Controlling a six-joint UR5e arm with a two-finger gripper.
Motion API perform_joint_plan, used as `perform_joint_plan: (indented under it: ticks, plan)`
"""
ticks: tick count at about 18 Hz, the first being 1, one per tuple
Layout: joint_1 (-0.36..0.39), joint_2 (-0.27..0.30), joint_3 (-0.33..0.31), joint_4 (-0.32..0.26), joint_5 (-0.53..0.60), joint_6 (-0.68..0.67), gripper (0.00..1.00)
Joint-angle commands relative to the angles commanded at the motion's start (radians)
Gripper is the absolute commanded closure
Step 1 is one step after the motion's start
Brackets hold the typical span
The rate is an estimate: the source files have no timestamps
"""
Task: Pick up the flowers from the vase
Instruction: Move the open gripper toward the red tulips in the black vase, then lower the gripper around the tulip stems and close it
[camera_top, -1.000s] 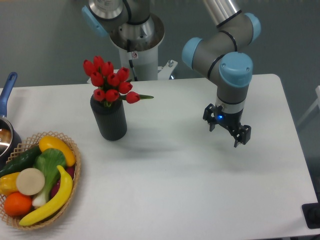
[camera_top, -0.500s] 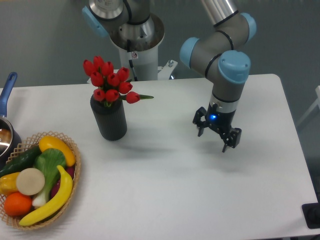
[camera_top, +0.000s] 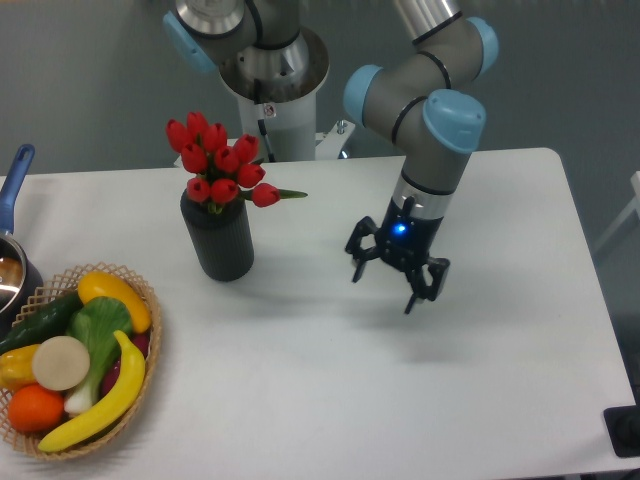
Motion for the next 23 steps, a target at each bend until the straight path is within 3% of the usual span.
perform_joint_plan:
  ticks: [4,7,11,15,23]
  plan:
    - [0.029,0.018,-0.061,-0.002,-0.073,0.018,0.0]
    - [0.043,0.096,-0.17,-0.002,-0.139,0.104,0.0]
    - [0.121,0.233,-0.32,-0.005,-0.228,0.185,0.0]
    - [0.138,0.349,-0.429,-0.006,-0.228,0.198,0.0]
    - [0.14,0.495,-0.548,-0.008,-0.232,0.198,0.0]
